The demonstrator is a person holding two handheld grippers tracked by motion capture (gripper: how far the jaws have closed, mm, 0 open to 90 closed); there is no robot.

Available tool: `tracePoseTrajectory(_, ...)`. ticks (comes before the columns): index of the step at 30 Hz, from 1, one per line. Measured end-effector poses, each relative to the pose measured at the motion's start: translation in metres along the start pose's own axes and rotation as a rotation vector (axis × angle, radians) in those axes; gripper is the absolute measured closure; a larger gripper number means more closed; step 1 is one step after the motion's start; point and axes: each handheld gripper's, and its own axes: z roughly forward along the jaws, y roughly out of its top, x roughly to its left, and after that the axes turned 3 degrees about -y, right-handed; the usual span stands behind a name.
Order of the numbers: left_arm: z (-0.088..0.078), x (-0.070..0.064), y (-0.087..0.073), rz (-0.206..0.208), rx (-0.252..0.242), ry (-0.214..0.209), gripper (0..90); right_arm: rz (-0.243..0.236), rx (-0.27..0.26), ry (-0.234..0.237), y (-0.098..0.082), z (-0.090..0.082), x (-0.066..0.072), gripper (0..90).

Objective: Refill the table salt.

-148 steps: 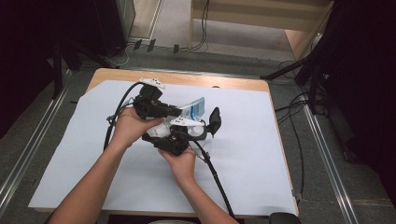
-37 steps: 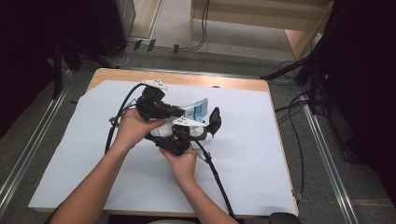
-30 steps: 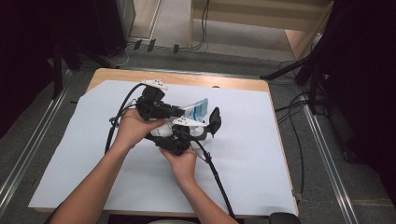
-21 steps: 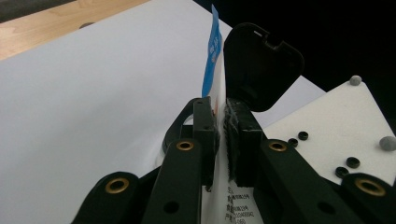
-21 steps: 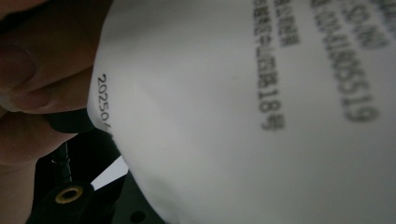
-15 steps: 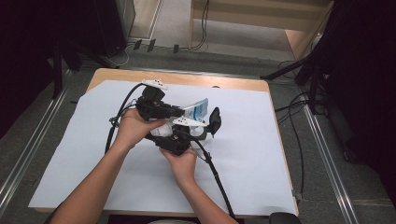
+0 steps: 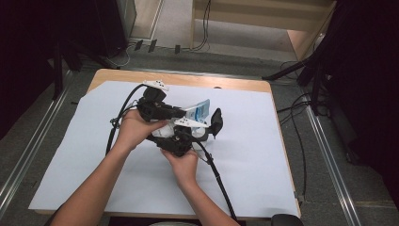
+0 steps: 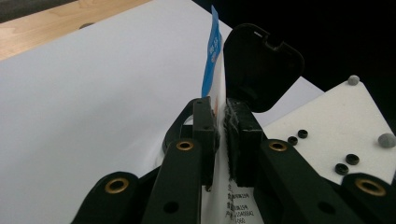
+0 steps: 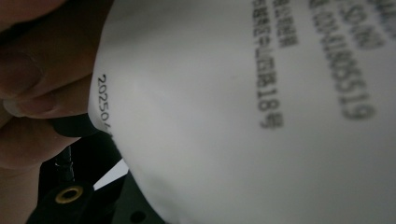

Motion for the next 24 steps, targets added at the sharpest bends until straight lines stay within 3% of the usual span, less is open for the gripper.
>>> tracePoseTrajectory(24, -0.0016, -0.0017, 0.0, 0.006, -0.001, 0.006, 83.3, 0.027, -0.015, 0.028, 0.0001, -0.0002, -0.0001, 66.3)
